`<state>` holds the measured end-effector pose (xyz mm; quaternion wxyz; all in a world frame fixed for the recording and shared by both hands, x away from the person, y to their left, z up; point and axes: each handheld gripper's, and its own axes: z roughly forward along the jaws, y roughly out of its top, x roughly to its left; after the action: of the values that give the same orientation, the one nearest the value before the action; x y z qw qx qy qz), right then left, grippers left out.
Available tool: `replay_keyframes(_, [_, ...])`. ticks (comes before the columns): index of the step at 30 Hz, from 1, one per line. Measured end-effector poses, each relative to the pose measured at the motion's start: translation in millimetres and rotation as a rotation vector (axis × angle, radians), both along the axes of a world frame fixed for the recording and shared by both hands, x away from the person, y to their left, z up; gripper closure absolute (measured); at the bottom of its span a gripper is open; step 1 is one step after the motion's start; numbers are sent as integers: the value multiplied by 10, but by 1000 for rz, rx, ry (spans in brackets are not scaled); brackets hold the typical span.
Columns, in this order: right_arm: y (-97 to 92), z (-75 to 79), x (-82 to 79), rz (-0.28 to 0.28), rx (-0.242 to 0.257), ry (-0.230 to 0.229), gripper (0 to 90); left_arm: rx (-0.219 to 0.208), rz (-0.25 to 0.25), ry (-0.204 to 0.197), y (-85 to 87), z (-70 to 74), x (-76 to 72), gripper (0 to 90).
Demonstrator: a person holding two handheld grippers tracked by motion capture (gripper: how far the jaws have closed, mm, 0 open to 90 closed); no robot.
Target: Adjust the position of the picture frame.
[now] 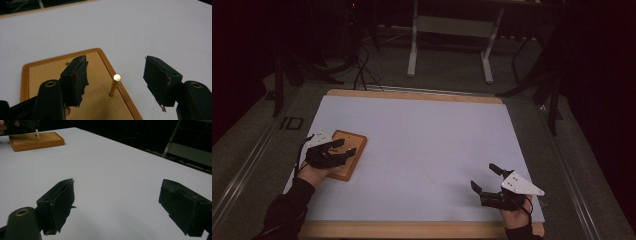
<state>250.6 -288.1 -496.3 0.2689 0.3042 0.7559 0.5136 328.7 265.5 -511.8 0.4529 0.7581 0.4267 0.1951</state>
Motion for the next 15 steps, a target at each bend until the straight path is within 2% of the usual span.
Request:
replay_keyframes(3, [1,0,-1,1,-1,-1,128,53,-6,-3,-13,-46,12,393])
replay_keyframes(8, [1,0,-1,2,-3,1,128,76,-14,31,-23,-105,41,472])
replay_keyframes(12, [4,0,1,3,-3,2,129,61,-26,56,-14,-136,67,515])
replay_keyframes(15, [2,-2,2,3,-3,3,129,50,-29,73,-13,-159,82,583])
